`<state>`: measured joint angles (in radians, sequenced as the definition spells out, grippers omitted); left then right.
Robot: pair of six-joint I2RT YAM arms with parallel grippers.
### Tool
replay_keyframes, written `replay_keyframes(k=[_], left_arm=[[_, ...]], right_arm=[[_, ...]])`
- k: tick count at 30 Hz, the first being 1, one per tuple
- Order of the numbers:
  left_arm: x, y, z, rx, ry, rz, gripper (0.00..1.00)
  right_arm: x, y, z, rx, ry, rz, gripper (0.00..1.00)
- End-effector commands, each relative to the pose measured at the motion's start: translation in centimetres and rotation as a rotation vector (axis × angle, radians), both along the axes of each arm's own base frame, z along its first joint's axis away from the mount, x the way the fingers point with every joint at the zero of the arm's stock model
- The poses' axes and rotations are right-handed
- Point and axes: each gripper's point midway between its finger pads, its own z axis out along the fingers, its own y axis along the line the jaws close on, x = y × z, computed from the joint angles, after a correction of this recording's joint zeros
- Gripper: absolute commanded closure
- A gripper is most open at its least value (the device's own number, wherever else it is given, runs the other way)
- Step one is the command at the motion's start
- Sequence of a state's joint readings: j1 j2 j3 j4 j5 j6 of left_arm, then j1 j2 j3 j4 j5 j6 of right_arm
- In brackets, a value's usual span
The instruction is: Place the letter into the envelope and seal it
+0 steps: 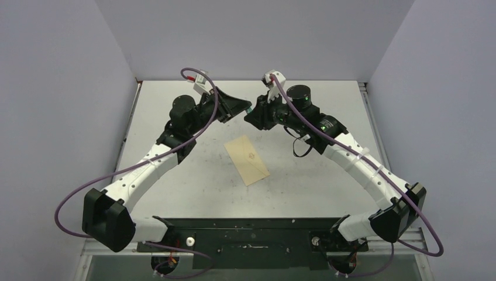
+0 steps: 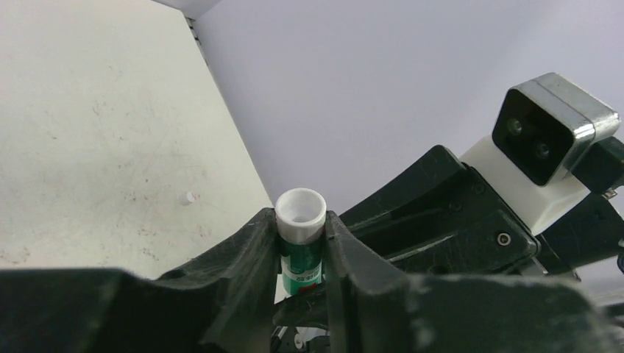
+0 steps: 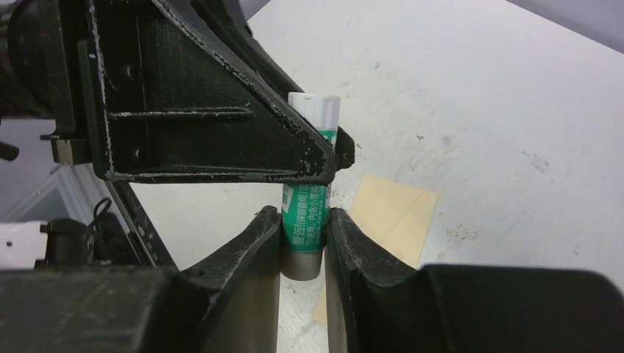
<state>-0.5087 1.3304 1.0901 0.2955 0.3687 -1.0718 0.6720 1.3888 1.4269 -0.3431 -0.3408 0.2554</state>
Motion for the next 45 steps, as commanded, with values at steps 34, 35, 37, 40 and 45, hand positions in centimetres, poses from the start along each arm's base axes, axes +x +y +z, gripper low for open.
replay_keyframes(k=[34, 35, 37, 40, 45], left_arm=[[-9.0, 2.2, -5.8, 0.195, 0.169, -0.579, 0.62], [-8.9, 2.2, -6.1, 0.205, 0.180, -0.581, 0.65], [-8.8, 2.1, -6.4, 0.205, 0.186, -0.590, 0.68], [-9.1, 2.0, -6.2, 0.197, 0.178, -0.607, 0.68], [-9.7, 2.2, -6.7, 0.194, 0.193, -0.628, 0.67]], right_arm=[[-7.3, 1.7, -2.6, -0.309, -0.192, 0.641, 0.95], [-7.4, 1.8, -2.7, -0.311, -0.190, 0.648, 0.95], [-7.7, 2.1, -3.0, -0.322, -0.190, 0.660, 0.95], [-7.2, 2.1, -3.4, -0.343, -0.185, 0.635, 0.95], [-6.8, 2.5, -3.7, -0.341, -0.178, 0.624, 0.95]])
